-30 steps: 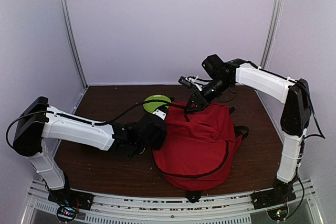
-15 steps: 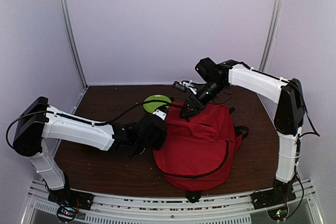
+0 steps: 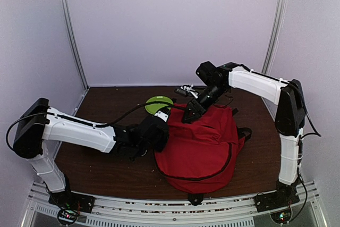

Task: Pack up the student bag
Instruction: Grab the lower front pocket of the student bag.

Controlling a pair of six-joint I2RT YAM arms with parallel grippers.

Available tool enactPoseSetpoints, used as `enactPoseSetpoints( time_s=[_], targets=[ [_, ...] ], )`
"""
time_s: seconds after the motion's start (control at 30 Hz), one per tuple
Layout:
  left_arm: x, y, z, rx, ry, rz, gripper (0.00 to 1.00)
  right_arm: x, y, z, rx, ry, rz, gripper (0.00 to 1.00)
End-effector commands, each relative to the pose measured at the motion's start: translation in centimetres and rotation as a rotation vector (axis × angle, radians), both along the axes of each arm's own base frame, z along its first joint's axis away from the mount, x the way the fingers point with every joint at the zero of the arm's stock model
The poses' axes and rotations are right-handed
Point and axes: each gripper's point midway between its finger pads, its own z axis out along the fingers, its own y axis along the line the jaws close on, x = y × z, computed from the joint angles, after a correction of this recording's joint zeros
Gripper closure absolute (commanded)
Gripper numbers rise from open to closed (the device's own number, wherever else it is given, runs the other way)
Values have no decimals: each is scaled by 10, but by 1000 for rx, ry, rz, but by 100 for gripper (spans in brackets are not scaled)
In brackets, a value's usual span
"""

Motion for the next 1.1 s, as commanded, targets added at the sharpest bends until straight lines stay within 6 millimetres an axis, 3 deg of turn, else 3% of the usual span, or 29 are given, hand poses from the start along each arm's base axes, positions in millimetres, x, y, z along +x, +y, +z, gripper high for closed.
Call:
enactPoseSetpoints(
  time_s=[0.0, 0.2, 0.4, 0.57, 0.67, 0.8, 0.97, 1.07],
  targets=[
    [1, -1, 15, -42, -33, 8, 100, 11, 1, 3, -20, -60, -15, 48],
    [1, -1, 15, -38, -35, 8, 100, 10, 0, -2, -26, -46, -16, 49],
    [1, -1, 15, -37, -35, 9, 100, 2, 4, -1, 3, -1, 16, 62],
    [1, 0, 14, -30, -35, 9, 100, -6, 5, 7, 33, 21, 44, 65],
    [2, -1, 13, -23, -36, 7, 100, -7, 5, 11, 43, 16, 51, 79],
    [2, -1, 12, -14, -37, 10, 100, -12, 4, 27, 77, 1, 68, 99],
    [3, 3, 11, 7, -41, 22, 100, -14, -7, 55, 135, -37, 52, 100],
    [4, 6, 10, 25, -41, 34, 100, -15, -23, 65, 177, -33, 28, 100]
  ],
)
